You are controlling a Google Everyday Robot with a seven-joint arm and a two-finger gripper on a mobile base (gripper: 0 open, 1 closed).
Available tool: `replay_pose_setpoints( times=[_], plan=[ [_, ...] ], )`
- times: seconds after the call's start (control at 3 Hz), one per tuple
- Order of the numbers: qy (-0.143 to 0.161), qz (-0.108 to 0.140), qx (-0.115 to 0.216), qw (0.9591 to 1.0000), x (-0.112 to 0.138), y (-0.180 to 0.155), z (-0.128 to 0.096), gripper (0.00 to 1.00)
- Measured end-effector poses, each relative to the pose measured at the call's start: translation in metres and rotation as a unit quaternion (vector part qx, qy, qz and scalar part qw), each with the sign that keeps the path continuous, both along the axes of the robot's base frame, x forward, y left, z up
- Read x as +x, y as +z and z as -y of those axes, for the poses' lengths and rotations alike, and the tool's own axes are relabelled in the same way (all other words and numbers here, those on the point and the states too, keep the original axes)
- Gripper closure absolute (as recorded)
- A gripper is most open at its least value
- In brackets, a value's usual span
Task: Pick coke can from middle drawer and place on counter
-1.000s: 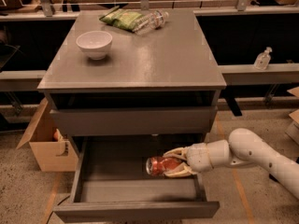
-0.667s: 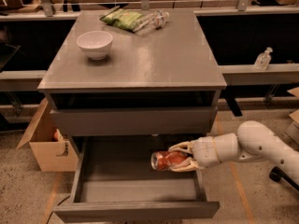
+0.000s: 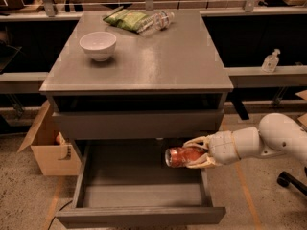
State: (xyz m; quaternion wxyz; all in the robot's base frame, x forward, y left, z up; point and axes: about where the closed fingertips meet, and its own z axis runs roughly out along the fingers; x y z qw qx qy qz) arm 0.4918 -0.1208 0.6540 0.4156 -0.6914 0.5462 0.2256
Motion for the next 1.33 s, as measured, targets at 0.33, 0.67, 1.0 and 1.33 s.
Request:
replay_pose_setpoints(
  times=[0.33, 0.67, 1.0, 1.33],
  plan=[
    [-0.01, 0.011, -0.02, 0.9997, 0.015, 0.016, 0.022, 1.0],
    [-0.021, 0.034, -0.055, 0.9977, 0.025, 0.042, 0.041, 1.0],
    [-0.029, 0.064, -0.096, 0.9929, 0.032, 0.071, 0.055, 1.0],
    [-0.027, 0.089, -0.126, 0.9876, 0.044, 0.094, 0.063, 1.0]
  ],
)
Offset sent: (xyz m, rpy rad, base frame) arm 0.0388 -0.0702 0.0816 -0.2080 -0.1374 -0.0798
